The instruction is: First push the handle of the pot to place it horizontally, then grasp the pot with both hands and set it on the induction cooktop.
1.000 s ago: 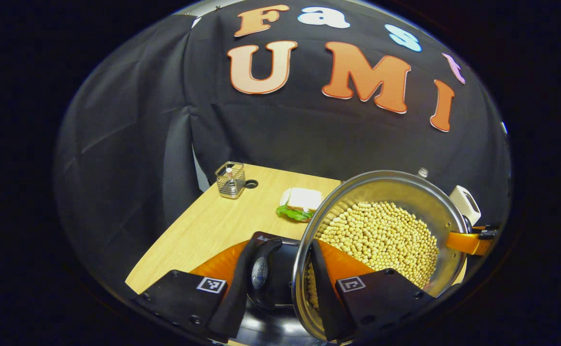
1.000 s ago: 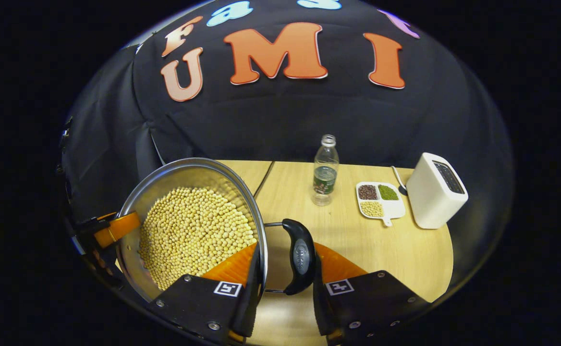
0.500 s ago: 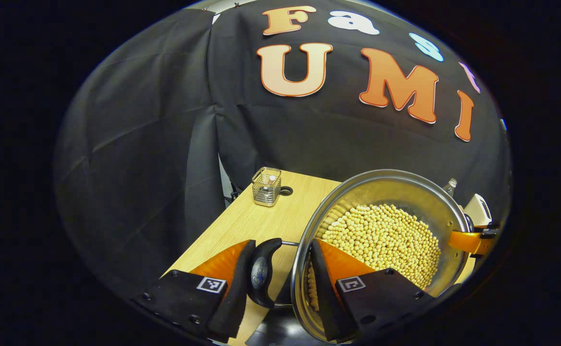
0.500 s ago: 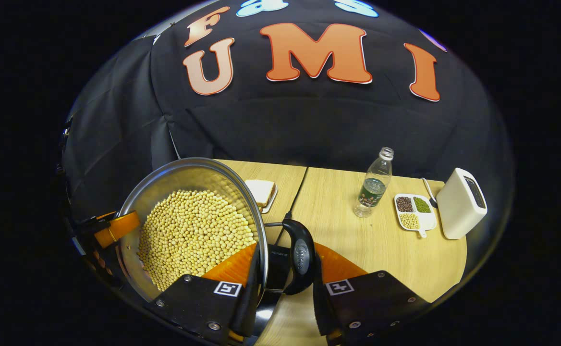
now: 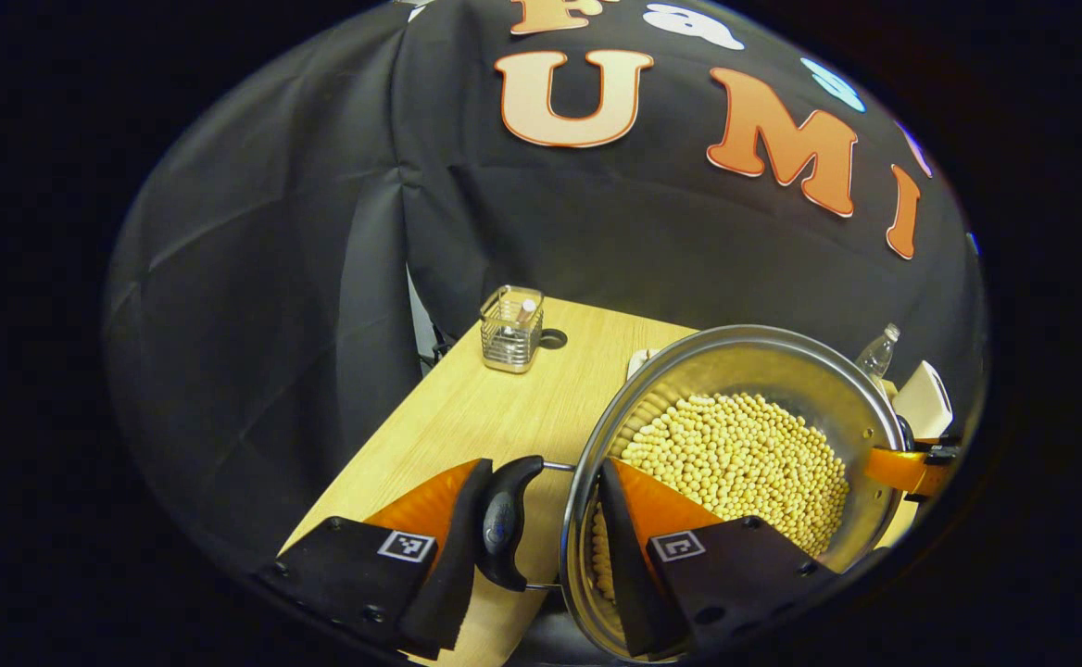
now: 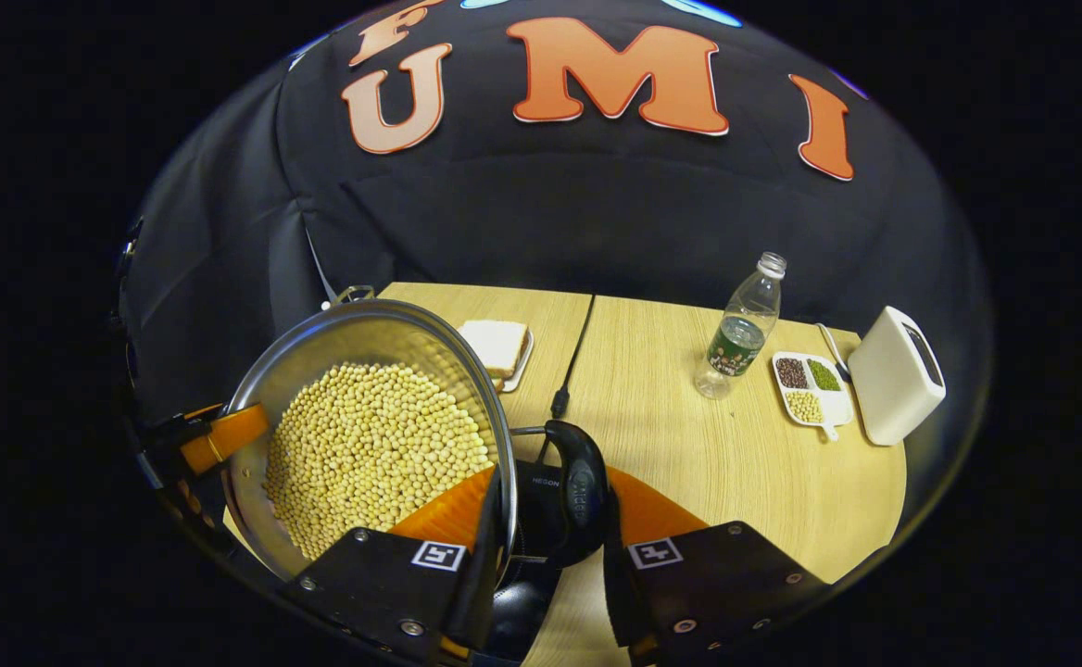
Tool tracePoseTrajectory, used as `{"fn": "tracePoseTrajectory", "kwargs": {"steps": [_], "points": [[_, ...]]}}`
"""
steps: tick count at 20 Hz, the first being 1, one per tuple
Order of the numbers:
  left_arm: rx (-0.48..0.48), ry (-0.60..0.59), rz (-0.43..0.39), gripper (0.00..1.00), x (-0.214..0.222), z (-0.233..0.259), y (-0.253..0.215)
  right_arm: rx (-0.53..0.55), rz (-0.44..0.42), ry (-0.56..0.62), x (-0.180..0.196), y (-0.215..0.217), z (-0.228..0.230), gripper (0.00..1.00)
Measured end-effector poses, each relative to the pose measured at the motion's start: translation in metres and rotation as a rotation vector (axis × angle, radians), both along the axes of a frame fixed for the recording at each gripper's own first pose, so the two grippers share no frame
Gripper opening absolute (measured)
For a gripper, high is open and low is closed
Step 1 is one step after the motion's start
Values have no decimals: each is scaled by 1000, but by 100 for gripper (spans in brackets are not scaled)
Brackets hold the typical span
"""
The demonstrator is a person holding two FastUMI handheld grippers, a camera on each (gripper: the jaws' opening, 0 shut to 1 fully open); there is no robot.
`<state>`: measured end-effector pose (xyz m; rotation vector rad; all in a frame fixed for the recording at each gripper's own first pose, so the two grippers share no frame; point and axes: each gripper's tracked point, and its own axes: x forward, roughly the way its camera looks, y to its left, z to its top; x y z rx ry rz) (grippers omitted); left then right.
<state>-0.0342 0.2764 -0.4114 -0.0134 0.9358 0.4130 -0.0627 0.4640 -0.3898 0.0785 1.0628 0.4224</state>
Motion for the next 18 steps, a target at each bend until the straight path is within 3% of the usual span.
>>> {"fn": "tracePoseTrajectory", "kwargs": {"steps": [4, 5, 6, 13, 14, 18], "points": [[-32, 64, -8, 70, 18, -28, 0, -28, -10, 49, -10, -7, -20, 50], [-38, 79, -11, 70, 23, -29, 2, -33, -11, 60, -13, -7, -24, 45], [-43, 88, -13, 70, 28, -31, 2, -37, -13, 70, -14, -8, -27, 49], [-69, 147, -19, 70, 52, -37, 10, -55, -19, 127, -24, -9, -45, 50], [-72, 153, -19, 70, 55, -39, 11, -59, -19, 137, -26, -10, -48, 46], [-69, 168, -27, 70, 60, -40, 7, -54, -27, 157, -29, -12, -53, 50]]}}
